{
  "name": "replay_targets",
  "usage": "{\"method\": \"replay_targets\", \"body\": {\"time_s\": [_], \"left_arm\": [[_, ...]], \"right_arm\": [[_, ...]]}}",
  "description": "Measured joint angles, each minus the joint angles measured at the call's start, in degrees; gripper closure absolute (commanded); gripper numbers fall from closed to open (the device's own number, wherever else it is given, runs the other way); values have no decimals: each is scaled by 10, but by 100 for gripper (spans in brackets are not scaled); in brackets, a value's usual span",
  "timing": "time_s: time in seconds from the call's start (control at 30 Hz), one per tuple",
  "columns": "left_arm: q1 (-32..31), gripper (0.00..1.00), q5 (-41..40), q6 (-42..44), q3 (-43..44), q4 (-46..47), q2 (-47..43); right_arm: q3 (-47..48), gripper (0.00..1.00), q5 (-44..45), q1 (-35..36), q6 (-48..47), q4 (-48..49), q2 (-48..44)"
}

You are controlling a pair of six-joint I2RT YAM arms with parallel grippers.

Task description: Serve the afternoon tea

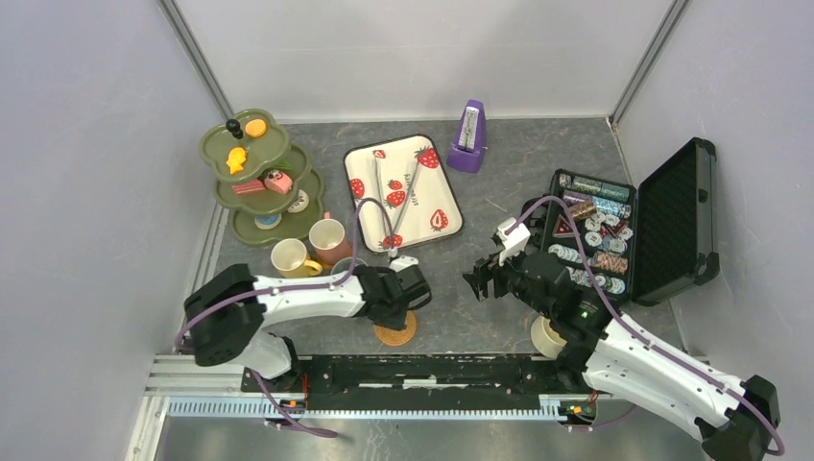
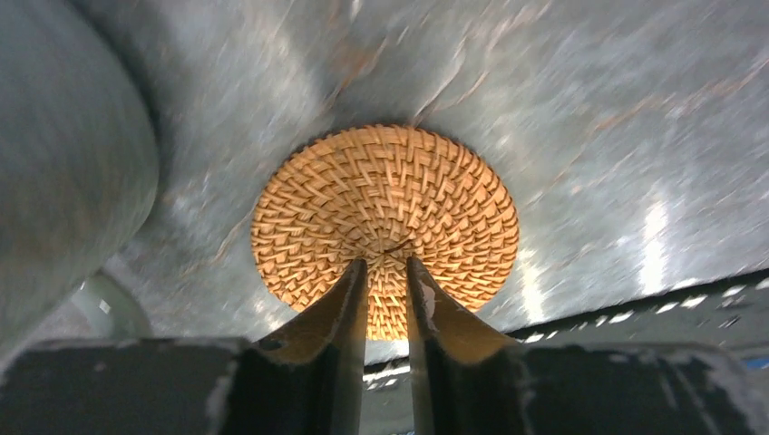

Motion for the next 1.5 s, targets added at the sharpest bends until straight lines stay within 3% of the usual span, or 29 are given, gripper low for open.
{"method": "replay_targets", "body": {"time_s": [0.37,0.63,1.0,1.27,1.5], "left_arm": [[16,78,-70,30,144,0,144],[77,78,-90,82,146,9,148],[102,77,-80,130,163,31,165],[113,62,-64,156,168,43,166],[114,50,-31,182,174,38,116]], "right_arm": [[0,19,52,-1,-5,-37,-16],[0,18,74,-1,-10,-51,-12],[27,18,102,-1,-10,-69,-7],[62,15,130,-1,-8,-123,-8],[119,2,173,-1,20,-235,-15]]}}
